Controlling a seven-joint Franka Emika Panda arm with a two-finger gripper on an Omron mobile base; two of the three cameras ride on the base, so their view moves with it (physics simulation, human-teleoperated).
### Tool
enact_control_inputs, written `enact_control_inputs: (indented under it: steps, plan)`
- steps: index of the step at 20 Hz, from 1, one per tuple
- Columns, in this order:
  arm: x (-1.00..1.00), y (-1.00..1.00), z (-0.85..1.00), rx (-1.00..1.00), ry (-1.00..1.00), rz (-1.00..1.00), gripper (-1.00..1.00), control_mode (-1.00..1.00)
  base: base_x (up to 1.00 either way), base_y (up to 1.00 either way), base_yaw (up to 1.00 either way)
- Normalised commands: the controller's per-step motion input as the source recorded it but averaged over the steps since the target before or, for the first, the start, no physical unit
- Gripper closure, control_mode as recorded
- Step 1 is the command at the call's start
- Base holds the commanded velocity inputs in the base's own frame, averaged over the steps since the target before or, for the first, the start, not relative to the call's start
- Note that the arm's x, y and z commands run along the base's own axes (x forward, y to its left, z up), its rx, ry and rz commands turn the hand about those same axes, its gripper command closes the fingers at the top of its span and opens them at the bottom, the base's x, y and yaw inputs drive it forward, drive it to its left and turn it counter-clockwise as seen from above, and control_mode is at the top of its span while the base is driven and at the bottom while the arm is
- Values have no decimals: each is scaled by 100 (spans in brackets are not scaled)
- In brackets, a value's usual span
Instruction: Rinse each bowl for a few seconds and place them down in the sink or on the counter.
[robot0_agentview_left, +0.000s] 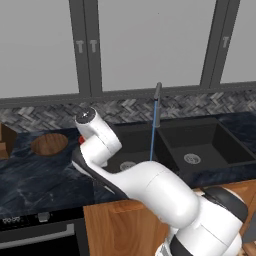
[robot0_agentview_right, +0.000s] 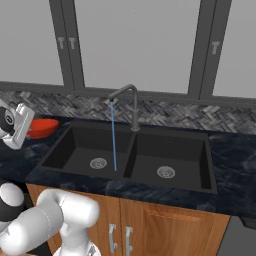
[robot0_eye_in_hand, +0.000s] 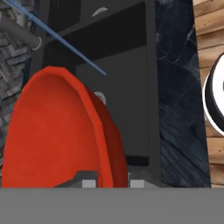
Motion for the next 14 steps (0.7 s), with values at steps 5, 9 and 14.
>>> enact_control_inputs:
  steps: [5, 9, 14]
  plan:
    - [-12, 56, 0, 0, 1, 3, 100, -100, 0, 0, 0]
    - [-7, 47, -6, 0, 0, 2, 100, -100, 0, 0, 0]
    - [-6, 37, -14, 0, 0, 0, 100, -100, 0, 0, 0]
